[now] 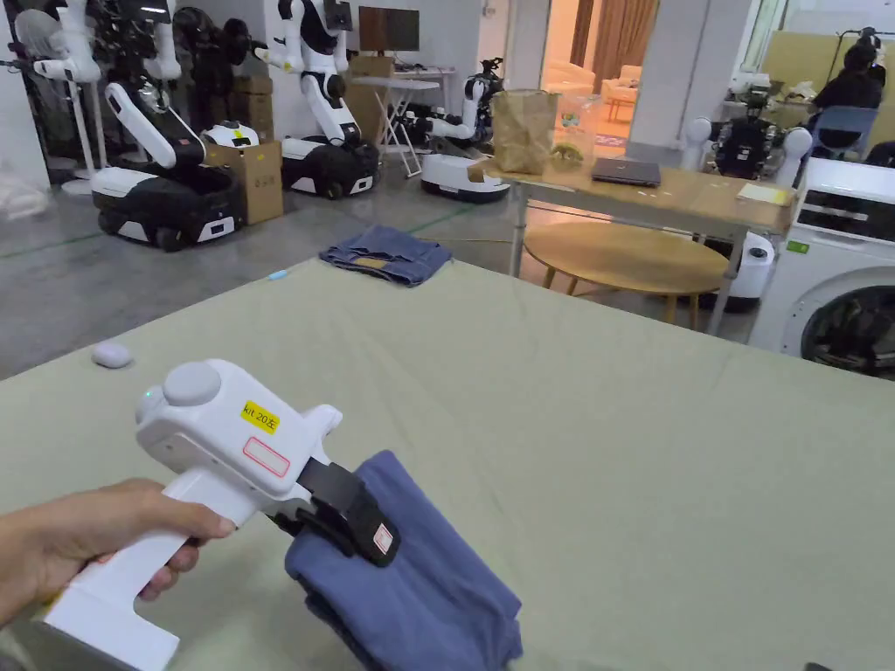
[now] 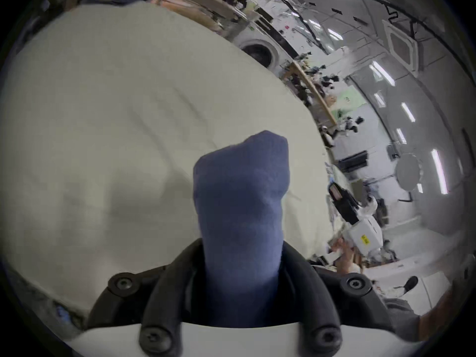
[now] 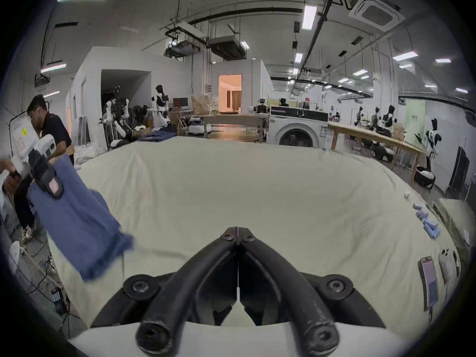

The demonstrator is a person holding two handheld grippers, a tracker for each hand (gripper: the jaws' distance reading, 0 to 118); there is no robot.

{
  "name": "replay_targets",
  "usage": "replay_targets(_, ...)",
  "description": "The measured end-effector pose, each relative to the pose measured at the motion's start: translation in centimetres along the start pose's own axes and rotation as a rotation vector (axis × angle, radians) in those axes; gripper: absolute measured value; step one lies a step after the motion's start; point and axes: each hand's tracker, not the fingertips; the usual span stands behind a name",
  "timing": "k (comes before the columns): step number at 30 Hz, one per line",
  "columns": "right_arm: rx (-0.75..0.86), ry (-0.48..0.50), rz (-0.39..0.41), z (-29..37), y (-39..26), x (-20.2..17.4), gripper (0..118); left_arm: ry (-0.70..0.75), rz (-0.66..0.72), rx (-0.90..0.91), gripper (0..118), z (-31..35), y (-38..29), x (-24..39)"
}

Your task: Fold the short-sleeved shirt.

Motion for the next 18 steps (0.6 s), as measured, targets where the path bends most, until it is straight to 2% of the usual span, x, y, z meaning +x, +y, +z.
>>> replay_targets(6, -0.035, 0.002, -0.001, -0.7, -0.9, -0.2, 0, 0.241, 0.118, 0.008, 18, 8.0, 2.7, -6.4)
replay_targets(11, -0.061, -0.014, 0.008, -1.1, -1.4, -0.1, 0, 0.470, 0.184, -0.026, 18, 10.9, 3.7, -11.6)
replay_targets(14, -0.072, -0.027, 0.013, -1.3, -1.5, 0.1, 0, 0.538, 0.231, -0.023, 18, 10.8, 3.3, -13.6)
replay_targets(18, -0.085, -0.037, 0.012, -1.5, -1.6, 0.2, 0, 0.546, 0.240, -0.036, 18, 9.2, 2.0, -15.0)
